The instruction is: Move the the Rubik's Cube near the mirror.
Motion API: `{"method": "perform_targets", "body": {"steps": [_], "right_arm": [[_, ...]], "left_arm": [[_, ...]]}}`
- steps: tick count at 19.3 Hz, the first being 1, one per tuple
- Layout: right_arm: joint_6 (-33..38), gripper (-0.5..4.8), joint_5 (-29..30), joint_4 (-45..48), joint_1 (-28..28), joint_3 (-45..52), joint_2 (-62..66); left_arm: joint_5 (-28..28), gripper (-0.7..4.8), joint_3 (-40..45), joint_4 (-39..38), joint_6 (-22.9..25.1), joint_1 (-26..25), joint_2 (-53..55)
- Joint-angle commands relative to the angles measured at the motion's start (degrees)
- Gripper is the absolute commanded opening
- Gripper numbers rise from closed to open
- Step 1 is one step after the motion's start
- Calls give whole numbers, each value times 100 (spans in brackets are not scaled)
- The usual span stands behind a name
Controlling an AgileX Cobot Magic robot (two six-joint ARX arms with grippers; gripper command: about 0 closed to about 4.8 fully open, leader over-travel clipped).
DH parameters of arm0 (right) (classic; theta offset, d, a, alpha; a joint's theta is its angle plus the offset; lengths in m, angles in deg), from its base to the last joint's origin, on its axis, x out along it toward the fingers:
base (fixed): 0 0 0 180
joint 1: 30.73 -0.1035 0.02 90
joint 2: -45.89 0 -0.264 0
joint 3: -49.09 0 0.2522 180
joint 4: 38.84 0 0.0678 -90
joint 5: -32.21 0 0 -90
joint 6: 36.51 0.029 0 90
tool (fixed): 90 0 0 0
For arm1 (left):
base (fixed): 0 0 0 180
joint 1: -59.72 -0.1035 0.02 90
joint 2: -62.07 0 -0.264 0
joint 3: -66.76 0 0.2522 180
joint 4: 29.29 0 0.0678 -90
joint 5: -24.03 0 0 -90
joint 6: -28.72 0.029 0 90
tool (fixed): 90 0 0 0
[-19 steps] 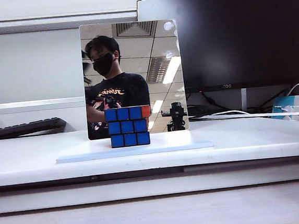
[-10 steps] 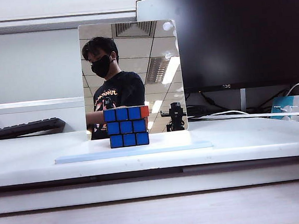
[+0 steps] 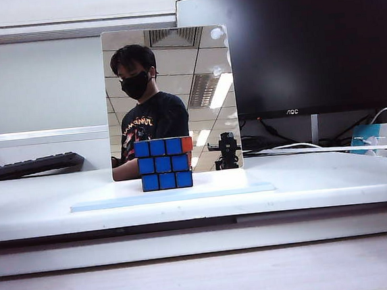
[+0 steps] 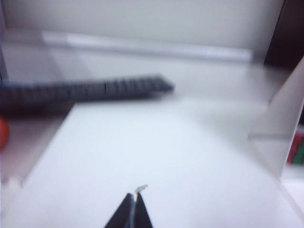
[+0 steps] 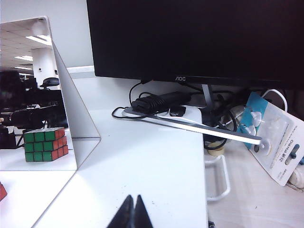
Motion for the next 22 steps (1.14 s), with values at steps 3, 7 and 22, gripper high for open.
{"method": "perform_targets", "body": {"steps": [3, 7, 22], "right_arm": [[-11, 0, 4, 74, -4, 26, -2], [-13, 0, 4, 74, -4, 26, -2], [-11, 0, 4, 74, -4, 26, -2]], "left_arm": [[13, -5, 225, 494, 57, 4, -9], [11, -5, 225, 474, 138, 2, -9], [9, -5, 225, 431, 138, 2, -9]]}}
